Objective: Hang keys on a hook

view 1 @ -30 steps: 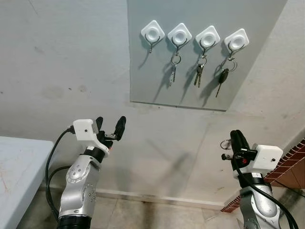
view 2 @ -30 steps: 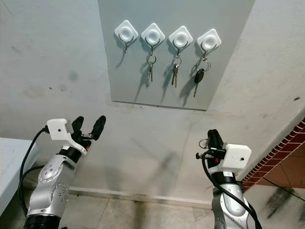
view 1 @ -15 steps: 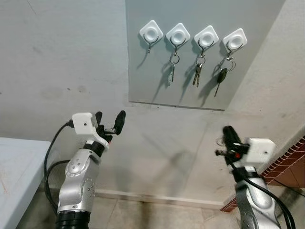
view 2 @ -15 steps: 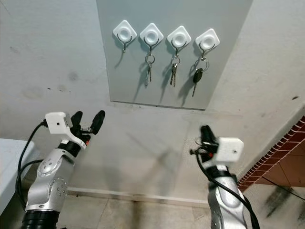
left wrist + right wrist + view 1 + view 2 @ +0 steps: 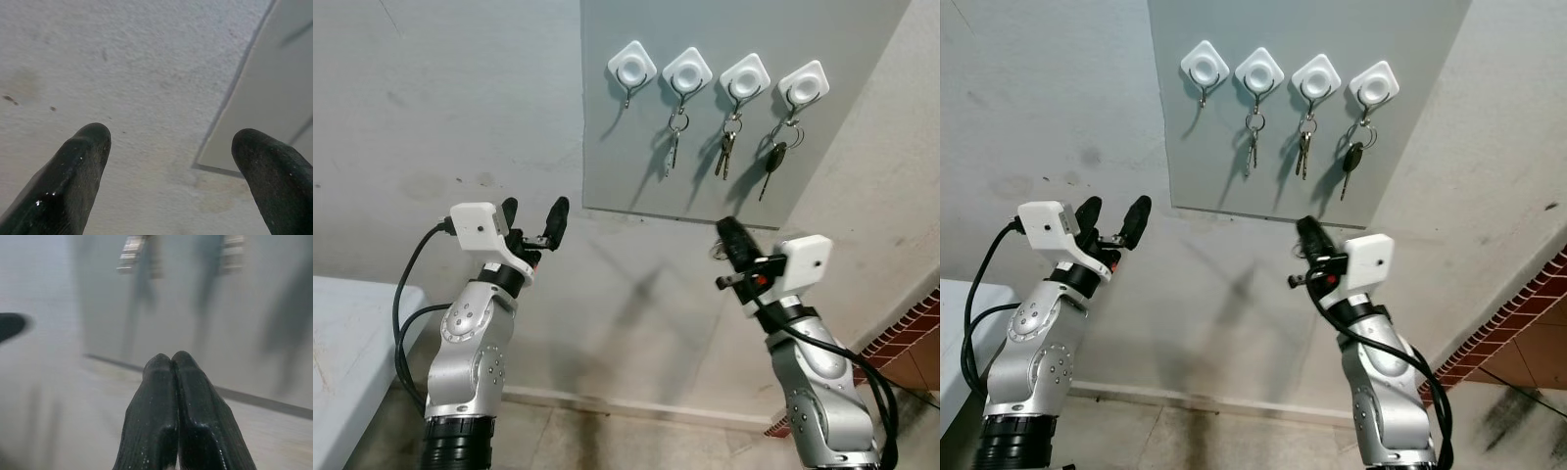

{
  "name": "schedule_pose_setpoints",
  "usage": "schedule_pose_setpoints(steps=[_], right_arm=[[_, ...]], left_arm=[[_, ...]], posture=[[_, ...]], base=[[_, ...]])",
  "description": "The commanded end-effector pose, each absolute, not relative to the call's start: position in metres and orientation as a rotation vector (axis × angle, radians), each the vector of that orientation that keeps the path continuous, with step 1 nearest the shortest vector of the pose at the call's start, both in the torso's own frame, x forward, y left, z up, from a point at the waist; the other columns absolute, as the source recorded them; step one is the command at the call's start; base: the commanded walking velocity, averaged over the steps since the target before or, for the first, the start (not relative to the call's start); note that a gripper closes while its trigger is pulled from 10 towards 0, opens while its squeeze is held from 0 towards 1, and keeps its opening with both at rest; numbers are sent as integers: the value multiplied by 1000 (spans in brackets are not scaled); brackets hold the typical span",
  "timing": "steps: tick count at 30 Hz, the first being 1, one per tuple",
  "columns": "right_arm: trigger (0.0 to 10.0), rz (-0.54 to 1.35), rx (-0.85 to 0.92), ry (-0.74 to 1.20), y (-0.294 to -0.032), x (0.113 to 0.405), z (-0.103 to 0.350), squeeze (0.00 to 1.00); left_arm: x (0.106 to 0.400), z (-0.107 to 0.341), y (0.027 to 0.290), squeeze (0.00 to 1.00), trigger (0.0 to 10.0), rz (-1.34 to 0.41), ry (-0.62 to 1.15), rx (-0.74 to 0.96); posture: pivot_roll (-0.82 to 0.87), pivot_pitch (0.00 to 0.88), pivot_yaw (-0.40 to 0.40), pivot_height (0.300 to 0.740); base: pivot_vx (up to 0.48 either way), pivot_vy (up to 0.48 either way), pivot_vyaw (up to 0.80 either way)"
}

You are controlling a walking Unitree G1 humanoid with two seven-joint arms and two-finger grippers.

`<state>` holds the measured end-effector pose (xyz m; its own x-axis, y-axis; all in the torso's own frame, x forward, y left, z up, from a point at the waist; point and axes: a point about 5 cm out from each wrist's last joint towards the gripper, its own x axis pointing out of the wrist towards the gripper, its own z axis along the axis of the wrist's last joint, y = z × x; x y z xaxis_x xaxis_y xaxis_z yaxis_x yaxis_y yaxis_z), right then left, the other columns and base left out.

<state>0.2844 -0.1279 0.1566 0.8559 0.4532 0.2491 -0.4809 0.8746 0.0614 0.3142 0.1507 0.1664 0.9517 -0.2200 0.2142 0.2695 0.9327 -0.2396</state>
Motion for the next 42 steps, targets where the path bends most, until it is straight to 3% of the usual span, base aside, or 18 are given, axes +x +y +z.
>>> schedule_pose_setpoints(steps=[1, 8, 28, 42], right_arm=[[10000, 570, 131, -244, -116, 288, 165, 0], [10000, 716, 169, -284, -93, 298, 187, 0], [10000, 987, 243, -336, -46, 310, 223, 0], [10000, 984, 254, -465, -40, 332, 266, 0]], left_arm=[[316, 177, 141, 0, 10000, -288, -207, -265], [317, 192, 126, 0, 10000, -360, -238, -234], [316, 205, 116, 0, 10000, -397, -247, -243], [317, 209, 106, 0, 10000, -435, -247, -259]], posture=[[-15, 7, -48, 740], [-15, 15, -52, 740], [-7, 32, -68, 740], [-9, 30, -67, 740]], base=[[0, 0, 0], [0, 0, 0], [0, 0, 0], [0, 0, 0]])
